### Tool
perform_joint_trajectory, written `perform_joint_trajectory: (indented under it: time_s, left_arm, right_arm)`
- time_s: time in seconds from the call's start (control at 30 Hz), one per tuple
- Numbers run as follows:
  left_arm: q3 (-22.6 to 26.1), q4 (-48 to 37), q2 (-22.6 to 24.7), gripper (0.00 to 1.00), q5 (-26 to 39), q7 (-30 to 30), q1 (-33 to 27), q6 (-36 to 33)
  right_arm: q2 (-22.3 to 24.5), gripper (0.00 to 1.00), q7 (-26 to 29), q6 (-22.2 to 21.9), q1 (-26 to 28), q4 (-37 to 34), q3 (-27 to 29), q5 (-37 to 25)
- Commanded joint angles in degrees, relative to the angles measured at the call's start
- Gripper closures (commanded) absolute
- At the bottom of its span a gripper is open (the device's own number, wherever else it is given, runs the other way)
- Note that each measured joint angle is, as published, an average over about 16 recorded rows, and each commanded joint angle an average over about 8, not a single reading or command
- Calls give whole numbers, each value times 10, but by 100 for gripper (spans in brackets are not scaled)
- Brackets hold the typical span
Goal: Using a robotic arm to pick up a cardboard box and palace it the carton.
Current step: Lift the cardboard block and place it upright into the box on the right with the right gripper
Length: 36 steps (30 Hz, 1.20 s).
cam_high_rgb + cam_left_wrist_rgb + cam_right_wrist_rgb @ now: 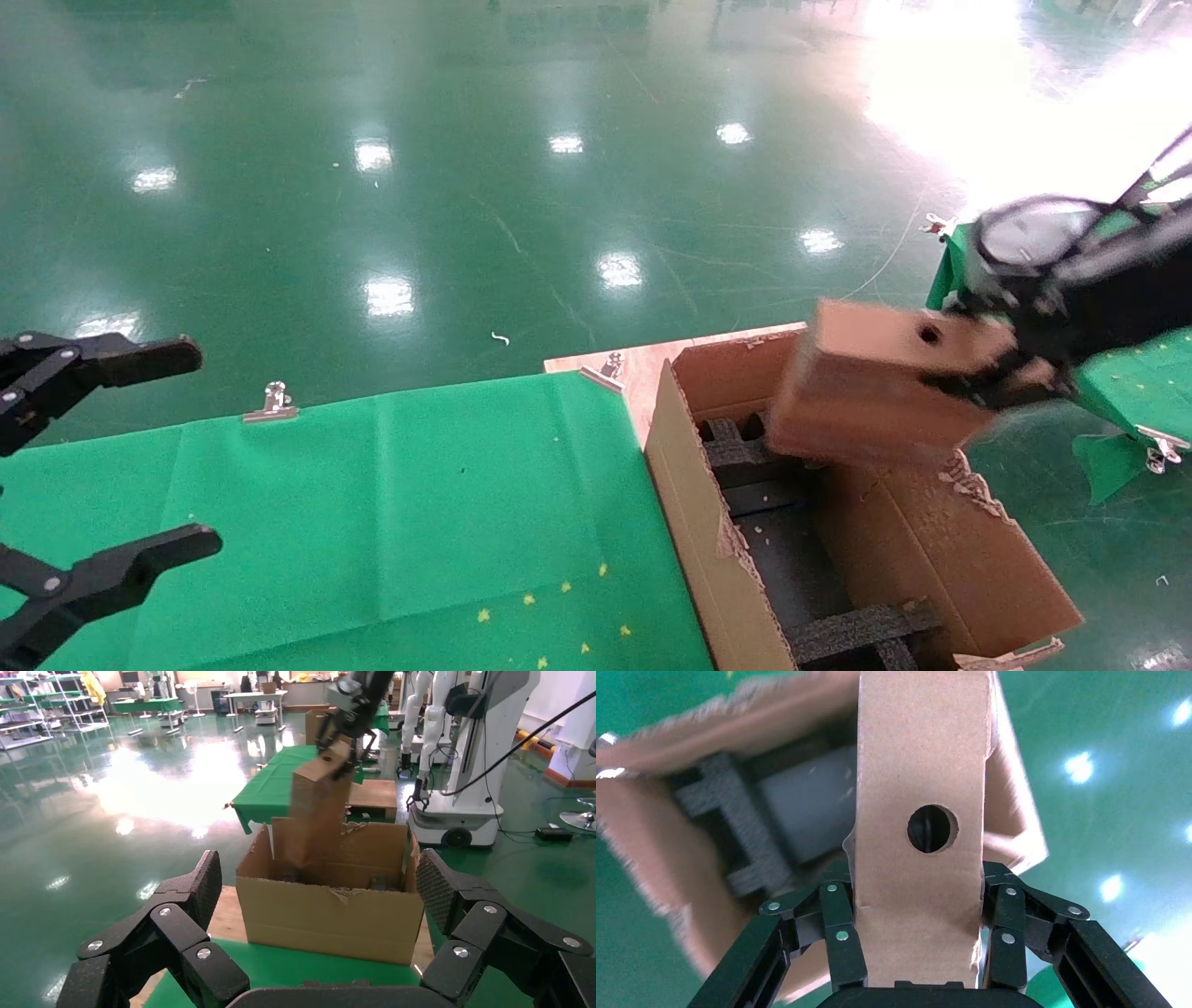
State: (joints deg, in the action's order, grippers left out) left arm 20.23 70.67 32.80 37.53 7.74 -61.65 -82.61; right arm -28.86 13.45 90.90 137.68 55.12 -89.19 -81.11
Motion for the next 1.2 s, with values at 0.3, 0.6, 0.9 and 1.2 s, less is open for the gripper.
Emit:
perform_joint_trajectory:
  time_s: [0.3, 0.6, 0.9, 1.2]
  left_arm:
    - [0, 0, 0, 0, 0, 0, 0, 0]
    - [0, 0, 0, 0, 0, 0, 0, 0]
    - [0, 0, 0, 0, 0, 0, 0, 0]
    - [0, 0, 0, 0, 0, 0, 0, 0]
  right_arm:
    - [41, 100, 44, -11, 10, 30, -32, 8]
    - [64, 100, 270, -101, -36, 95, -54, -12]
    - [101, 100, 549, -168, -66, 216, -82, -96]
    - [101, 100, 614, -183, -83, 231, -91, -99]
